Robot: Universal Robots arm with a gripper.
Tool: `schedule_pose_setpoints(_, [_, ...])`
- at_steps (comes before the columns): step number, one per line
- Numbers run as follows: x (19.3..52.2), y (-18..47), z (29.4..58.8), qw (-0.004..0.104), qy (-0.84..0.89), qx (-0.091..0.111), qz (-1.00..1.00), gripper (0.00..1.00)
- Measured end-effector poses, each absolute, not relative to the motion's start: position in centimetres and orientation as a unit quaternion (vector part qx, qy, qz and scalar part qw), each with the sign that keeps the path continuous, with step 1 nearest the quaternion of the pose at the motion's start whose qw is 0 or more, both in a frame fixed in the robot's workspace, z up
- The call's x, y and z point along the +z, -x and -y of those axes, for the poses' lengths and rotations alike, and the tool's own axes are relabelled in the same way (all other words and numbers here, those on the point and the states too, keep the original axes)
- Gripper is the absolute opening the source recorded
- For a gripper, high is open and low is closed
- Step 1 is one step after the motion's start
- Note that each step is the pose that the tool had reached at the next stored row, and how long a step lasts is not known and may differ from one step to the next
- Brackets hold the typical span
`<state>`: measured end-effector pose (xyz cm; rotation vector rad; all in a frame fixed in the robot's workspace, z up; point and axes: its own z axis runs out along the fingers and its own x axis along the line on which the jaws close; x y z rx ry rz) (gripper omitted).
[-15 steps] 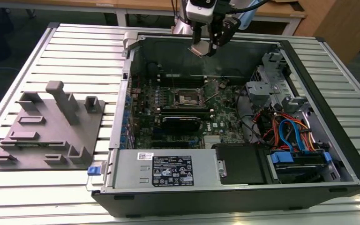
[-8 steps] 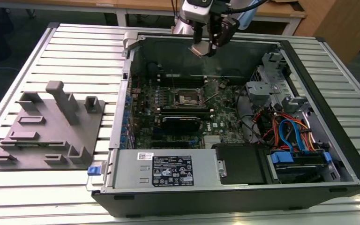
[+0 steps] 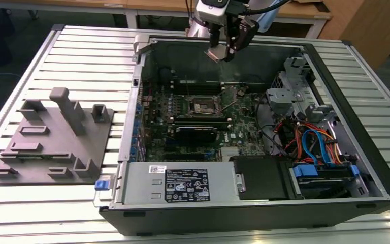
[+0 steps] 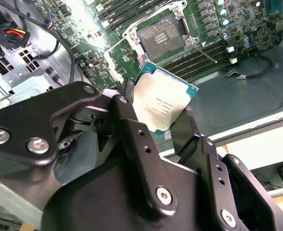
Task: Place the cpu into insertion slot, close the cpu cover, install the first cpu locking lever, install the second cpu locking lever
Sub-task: 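Place the cpu into insertion slot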
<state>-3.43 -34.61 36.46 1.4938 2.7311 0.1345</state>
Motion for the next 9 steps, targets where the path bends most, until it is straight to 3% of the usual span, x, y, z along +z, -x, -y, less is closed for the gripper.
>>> schedule_pose_setpoints(9, [36.46, 3.43, 34.61, 0.013, -0.479, 0.043, -0.876, 0.54])
